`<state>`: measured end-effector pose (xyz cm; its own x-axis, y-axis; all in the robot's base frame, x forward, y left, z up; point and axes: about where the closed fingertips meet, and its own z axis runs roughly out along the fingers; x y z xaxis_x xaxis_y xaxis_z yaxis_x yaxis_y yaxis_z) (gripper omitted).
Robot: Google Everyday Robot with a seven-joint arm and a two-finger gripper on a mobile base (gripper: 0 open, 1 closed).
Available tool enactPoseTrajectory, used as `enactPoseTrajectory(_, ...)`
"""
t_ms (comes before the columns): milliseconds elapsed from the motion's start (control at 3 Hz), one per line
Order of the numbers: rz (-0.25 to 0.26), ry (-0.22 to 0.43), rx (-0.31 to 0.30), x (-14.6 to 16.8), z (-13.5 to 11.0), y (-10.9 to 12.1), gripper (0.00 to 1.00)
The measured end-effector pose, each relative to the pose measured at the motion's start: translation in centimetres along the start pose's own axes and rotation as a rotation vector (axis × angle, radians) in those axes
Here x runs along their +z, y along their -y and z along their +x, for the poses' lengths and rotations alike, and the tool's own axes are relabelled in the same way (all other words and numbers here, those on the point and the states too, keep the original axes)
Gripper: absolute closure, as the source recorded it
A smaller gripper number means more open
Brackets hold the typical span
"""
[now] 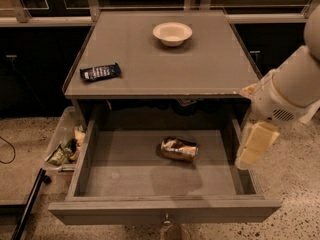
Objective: Pick orange can from top drawer and place on counter
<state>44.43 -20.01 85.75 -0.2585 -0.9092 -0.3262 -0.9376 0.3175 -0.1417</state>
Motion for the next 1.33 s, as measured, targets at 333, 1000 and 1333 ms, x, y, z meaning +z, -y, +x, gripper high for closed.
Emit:
enactPoseTrajectory(333,0.002,0.105,0.013,4.8,-1.1,0.4,0.00)
enactPoseTrajectory(1000,0.018,0.213,0.018,8.6,-2.7,1.5,0.00)
enactPoseTrajectory(1333,0.005,0.249,0.023,10.3,-3.3,1.3,0.00)
